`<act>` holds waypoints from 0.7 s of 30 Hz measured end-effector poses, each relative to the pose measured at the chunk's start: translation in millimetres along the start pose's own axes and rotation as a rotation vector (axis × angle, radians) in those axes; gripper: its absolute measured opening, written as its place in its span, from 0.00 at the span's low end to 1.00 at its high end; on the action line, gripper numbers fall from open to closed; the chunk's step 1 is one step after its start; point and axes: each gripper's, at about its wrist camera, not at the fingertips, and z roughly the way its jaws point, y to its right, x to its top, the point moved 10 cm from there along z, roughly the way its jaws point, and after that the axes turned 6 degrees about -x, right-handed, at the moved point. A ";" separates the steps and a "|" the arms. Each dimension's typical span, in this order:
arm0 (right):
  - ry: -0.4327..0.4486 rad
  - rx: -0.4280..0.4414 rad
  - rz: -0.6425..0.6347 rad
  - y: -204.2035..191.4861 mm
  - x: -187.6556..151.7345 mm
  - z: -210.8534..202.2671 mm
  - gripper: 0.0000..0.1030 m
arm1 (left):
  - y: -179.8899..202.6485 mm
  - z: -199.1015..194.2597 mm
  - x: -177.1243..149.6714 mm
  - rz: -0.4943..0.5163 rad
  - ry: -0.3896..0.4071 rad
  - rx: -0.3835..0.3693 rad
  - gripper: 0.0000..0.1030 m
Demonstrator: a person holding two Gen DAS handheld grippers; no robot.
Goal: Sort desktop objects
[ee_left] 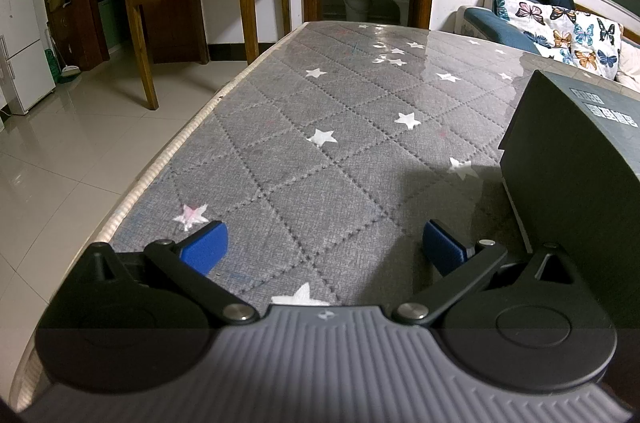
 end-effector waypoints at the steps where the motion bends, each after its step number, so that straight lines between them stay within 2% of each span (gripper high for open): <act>1: 0.000 0.000 0.001 7.7 -0.2 -1.7 1.00 | 0.0 0.0 0.0 0.000 0.000 0.000 1.00; 21: 0.000 0.000 0.001 7.1 -0.3 -1.7 1.00 | 0.0 0.1 -0.2 0.000 0.000 0.000 1.00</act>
